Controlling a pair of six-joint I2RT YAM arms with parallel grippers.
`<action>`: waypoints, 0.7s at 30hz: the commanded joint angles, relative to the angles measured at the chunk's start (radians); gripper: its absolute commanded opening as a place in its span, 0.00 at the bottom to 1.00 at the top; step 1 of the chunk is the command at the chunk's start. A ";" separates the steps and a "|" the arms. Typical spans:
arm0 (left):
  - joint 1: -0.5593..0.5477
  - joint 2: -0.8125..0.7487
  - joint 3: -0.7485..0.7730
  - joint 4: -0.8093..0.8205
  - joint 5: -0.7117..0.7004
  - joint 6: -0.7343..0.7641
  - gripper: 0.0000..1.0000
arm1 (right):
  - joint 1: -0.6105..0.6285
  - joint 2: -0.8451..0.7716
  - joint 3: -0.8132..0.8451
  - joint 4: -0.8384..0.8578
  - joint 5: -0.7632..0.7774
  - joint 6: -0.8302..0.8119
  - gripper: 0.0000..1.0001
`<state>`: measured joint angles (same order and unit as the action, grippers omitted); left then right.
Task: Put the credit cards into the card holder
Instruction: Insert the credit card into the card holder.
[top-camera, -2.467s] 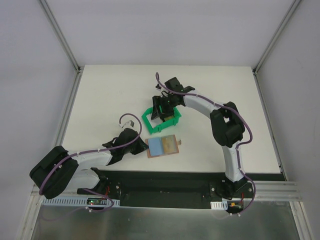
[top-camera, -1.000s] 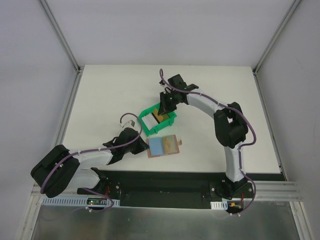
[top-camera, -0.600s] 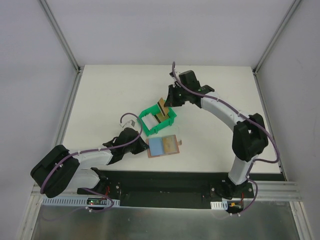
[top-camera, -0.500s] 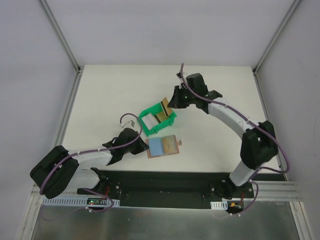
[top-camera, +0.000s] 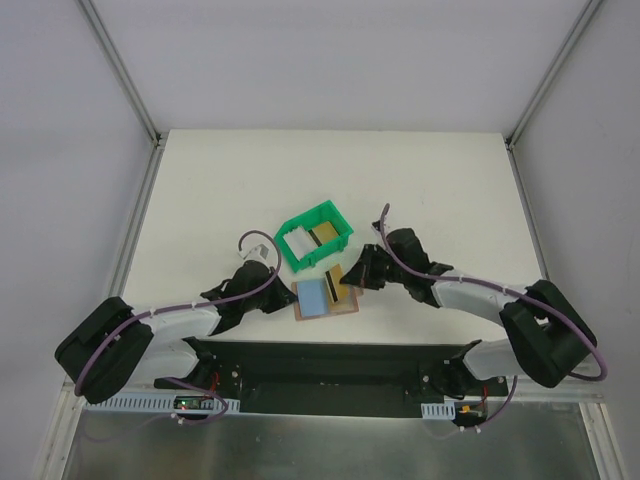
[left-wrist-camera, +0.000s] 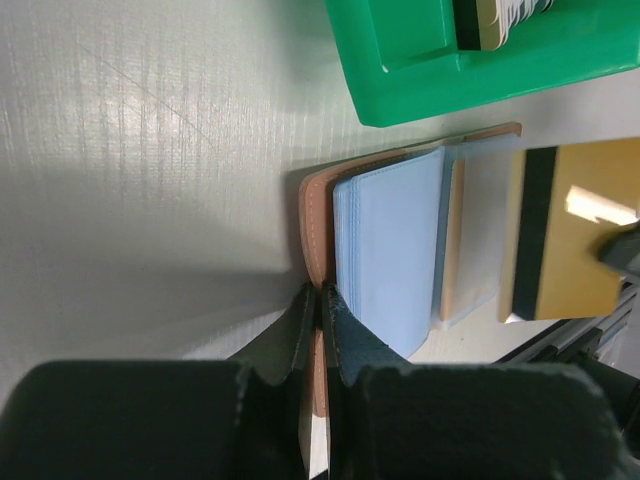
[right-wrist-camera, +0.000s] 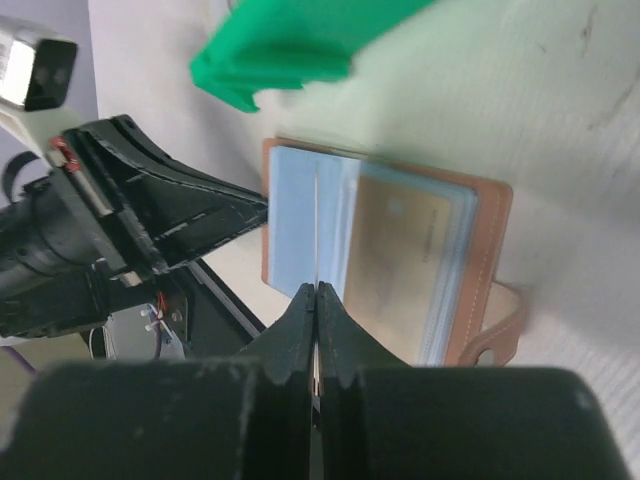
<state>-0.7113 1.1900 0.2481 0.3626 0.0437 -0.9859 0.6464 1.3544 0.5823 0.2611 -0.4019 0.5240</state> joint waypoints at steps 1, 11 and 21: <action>0.009 -0.003 -0.038 -0.071 -0.005 -0.005 0.00 | 0.019 0.052 -0.079 0.315 0.005 0.136 0.01; 0.009 -0.006 -0.043 -0.074 -0.016 -0.019 0.00 | 0.029 0.198 -0.124 0.435 -0.032 0.168 0.01; 0.009 -0.003 -0.043 -0.077 -0.027 -0.025 0.00 | 0.041 0.212 -0.206 0.469 -0.026 0.174 0.00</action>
<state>-0.7113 1.1812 0.2363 0.3691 0.0433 -1.0134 0.6724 1.5497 0.4046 0.6594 -0.4164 0.6834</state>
